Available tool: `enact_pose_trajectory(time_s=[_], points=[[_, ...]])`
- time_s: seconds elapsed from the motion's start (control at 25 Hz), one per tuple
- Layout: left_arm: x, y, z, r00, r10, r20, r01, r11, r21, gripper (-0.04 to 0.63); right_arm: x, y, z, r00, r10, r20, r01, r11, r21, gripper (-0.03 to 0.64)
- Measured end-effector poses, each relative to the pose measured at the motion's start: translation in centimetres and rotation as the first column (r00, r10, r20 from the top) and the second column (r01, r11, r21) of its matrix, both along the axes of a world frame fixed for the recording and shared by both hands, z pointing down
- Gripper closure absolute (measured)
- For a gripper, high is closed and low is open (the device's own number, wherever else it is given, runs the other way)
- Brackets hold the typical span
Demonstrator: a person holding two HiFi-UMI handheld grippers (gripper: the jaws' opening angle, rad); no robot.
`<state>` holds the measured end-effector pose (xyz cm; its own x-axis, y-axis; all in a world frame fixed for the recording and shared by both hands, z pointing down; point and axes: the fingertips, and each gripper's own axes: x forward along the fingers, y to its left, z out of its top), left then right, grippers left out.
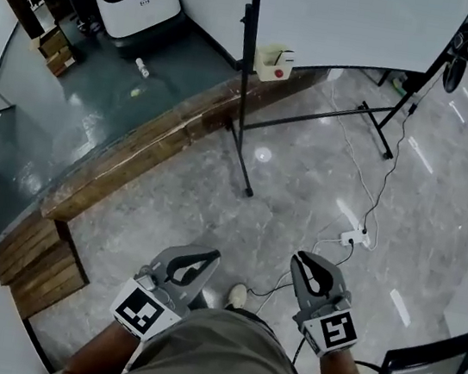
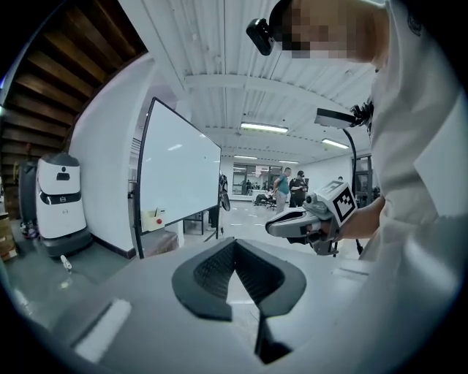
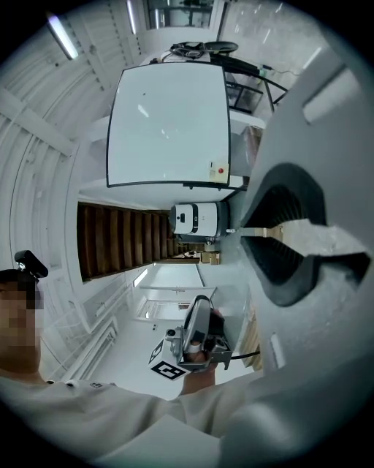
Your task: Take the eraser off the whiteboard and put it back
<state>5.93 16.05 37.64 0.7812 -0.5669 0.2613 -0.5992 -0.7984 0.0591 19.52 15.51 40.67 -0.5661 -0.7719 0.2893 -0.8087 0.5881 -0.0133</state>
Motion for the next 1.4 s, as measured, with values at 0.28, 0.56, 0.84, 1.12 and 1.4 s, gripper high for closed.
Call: enact_pose_trajectory(time_s=[0.28, 0.56, 0.84, 1.12, 1.4], points=[[-1.2, -7.7, 0.8, 0.999, 0.03, -0.031, -0.03, 1.0, 0.007, 0.589, -0.7, -7.9, 2.3, 0.998, 0.015, -0.064, -0.015, 1.0, -0.003, 0.591], [-5.8, -17.2, -0.4, 0.996, 0.079, -0.029, -0.078, 0.996, 0.053, 0.59, -4.3, -17.0, 1.2, 0.99, 0.093, -0.11, -0.093, 0.996, 0.001, 0.591], [-10.9, -22.8, 0.0, 0.99, 0.136, -0.031, -0.134, 0.989, 0.064, 0.589, -6.7, -25.1, 1.6, 0.972, 0.201, -0.125, -0.201, 0.98, 0.015, 0.555], [-14.0, -26.9, 0.0, 0.996, 0.066, -0.058, -0.063, 0.997, 0.049, 0.589, -7.3, -31.7, 2.3, 0.966, 0.222, -0.132, -0.223, 0.975, 0.008, 0.532], [-14.3, -31.1, 0.1, 0.999, -0.027, -0.043, 0.027, 1.0, 0.011, 0.589, -3.7, -42.1, 5.1, 0.957, 0.257, -0.138, -0.263, 0.964, -0.026, 0.447]])
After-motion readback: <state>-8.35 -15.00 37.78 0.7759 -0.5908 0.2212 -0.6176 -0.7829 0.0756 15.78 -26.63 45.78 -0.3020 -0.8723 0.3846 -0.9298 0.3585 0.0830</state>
